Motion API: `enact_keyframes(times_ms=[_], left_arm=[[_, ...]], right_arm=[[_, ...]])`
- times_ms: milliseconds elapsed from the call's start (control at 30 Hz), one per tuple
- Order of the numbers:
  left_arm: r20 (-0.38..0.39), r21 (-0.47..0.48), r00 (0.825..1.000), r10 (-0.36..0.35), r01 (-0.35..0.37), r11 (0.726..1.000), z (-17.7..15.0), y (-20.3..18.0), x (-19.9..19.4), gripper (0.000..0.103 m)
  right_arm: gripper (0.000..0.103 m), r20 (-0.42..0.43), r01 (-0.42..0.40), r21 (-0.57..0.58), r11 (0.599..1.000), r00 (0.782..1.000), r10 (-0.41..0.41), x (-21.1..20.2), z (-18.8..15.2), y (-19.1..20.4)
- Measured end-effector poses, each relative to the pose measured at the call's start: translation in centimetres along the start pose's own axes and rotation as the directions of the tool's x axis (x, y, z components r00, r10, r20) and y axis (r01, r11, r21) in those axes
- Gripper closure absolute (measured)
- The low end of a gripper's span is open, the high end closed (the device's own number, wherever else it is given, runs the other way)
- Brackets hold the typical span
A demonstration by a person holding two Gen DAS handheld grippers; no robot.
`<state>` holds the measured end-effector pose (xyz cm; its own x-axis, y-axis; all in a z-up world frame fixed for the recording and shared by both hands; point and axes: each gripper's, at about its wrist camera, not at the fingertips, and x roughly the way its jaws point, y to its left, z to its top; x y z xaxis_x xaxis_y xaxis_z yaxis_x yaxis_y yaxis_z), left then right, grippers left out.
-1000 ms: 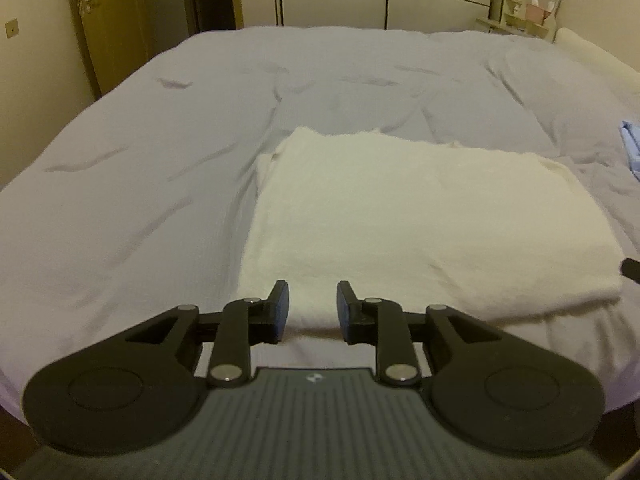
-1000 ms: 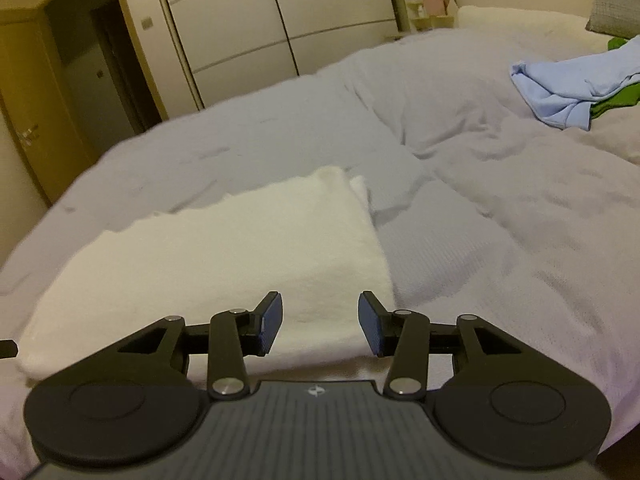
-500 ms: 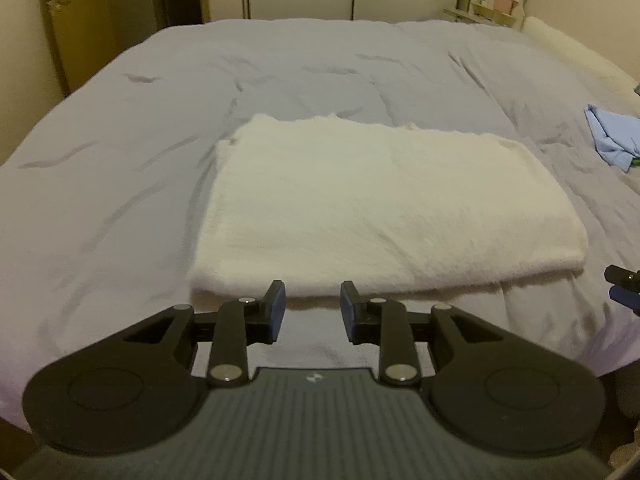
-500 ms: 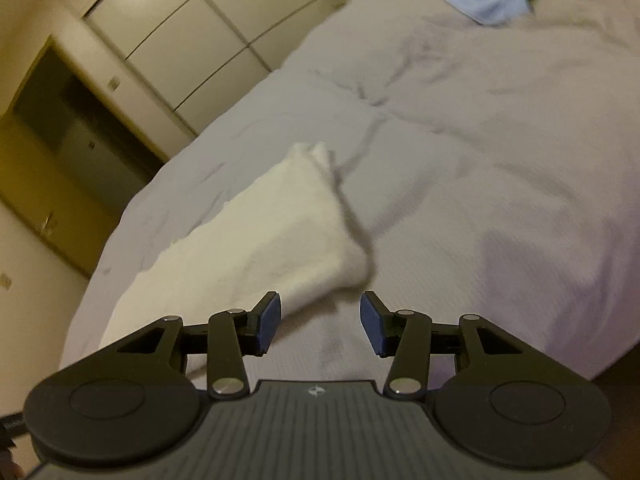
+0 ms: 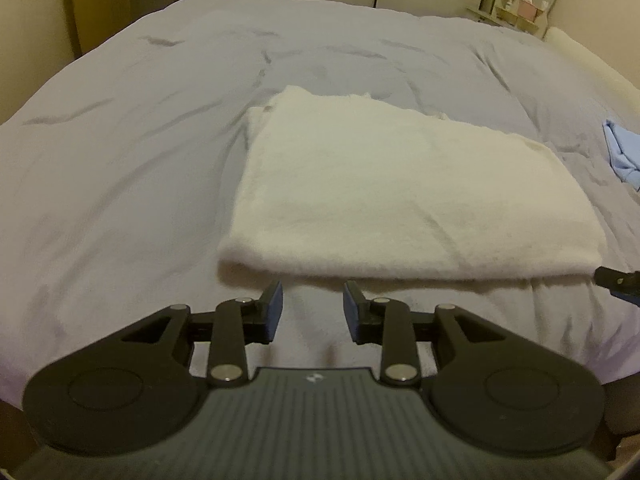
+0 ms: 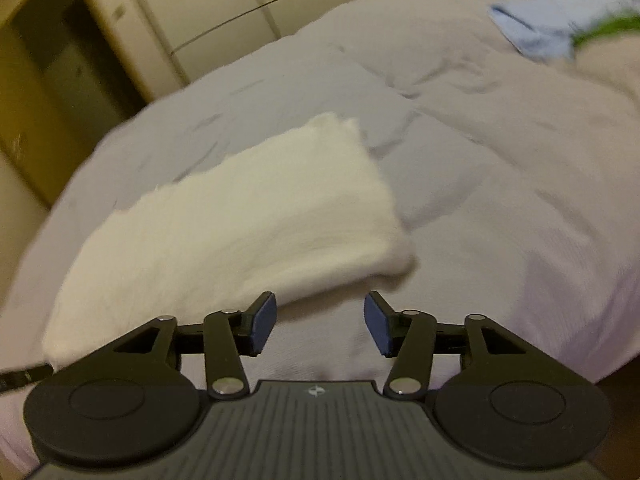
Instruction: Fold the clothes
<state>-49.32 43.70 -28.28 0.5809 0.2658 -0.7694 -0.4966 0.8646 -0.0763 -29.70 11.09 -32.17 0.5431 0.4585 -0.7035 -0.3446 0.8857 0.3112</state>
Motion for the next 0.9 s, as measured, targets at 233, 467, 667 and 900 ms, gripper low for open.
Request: enact_keyframes(times_ms=[233, 467, 667, 900], left_arm=[[0.029, -0.012, 0.999, -0.015, 0.015, 1.000, -0.6, 0.1, -2.1, 0.071], [0.047, -0.005, 0.998, -0.029, 0.029, 1.000, -1.7, -0.4, -4.2, 0.064], [0.053, -0.009, 0.998, -0.033, 0.033, 0.999, -2.6, -0.5, -5.7, 0.063], [0.047, -0.004, 0.999, -0.019, 0.020, 1.000, -3.1, -0.8, -6.0, 0.062]], right_arm=[[0.031, -0.011, 0.030, -0.179, 0.983, 0.999, -0.033, -1.0, -1.1, 5.4], [0.021, 0.001, 0.022, -0.214, 0.977, 1.000, -0.022, -2.5, -2.0, 7.1], [0.018, 0.009, 0.012, -0.213, 0.977, 1.000, -0.010, -3.7, -2.8, 7.1], [0.015, 0.011, -0.001, -0.198, 0.980, 1.000, 0.003, -4.7, -3.5, 6.2]])
